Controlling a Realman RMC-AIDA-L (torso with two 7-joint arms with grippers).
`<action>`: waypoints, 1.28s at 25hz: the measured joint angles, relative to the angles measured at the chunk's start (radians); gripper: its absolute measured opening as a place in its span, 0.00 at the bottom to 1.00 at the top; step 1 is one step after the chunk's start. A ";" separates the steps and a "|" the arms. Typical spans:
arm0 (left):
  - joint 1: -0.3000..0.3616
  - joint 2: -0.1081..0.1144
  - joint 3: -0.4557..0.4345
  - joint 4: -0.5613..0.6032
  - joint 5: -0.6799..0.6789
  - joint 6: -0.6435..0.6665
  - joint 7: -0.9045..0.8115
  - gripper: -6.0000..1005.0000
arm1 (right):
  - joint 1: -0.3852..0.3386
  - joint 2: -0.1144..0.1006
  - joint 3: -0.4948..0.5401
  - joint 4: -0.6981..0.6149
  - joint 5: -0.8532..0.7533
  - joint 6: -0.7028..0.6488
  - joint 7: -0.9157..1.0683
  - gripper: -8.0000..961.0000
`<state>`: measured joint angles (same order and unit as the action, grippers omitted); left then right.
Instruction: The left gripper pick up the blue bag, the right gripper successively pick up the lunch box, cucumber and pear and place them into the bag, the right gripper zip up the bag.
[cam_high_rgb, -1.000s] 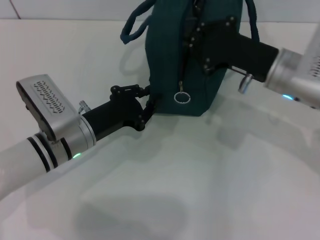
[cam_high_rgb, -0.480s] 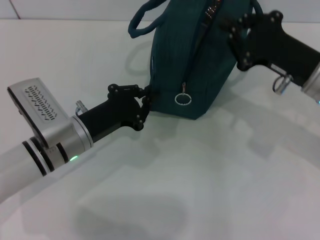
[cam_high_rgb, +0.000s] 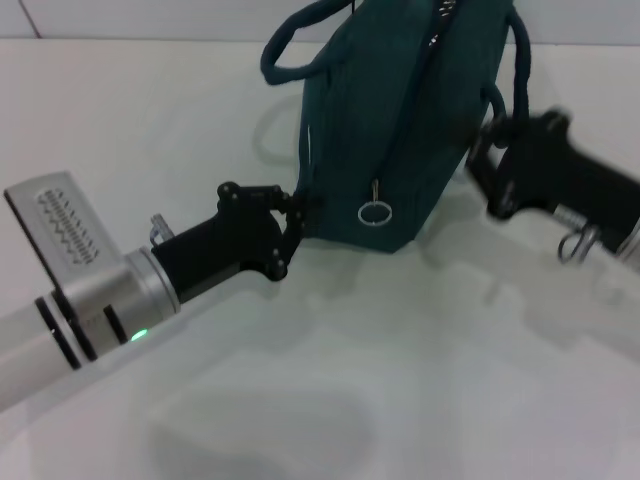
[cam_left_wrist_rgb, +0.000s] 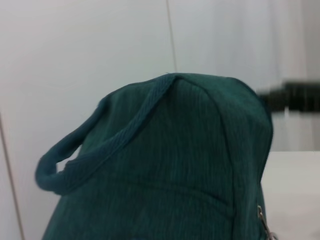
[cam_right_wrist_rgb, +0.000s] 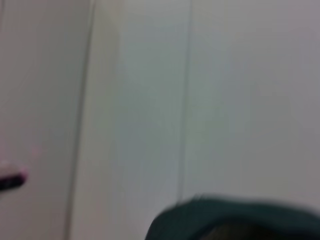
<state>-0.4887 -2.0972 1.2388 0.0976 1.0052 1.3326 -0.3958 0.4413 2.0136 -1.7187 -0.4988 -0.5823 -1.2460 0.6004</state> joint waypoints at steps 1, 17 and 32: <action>0.006 0.000 0.000 0.000 0.005 0.008 0.001 0.06 | 0.003 0.000 0.000 0.008 -0.024 0.002 0.016 0.03; 0.090 0.000 -0.006 0.007 -0.048 0.070 0.031 0.06 | 0.115 -0.003 0.005 0.055 -0.341 0.083 0.225 0.12; 0.124 0.001 0.034 0.007 -0.030 0.173 0.059 0.06 | 0.147 0.015 -0.083 0.047 -0.364 0.102 0.267 0.44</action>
<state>-0.3651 -2.0961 1.2726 0.1046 0.9754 1.5051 -0.3367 0.5888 2.0281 -1.8021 -0.4522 -0.9467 -1.1440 0.8676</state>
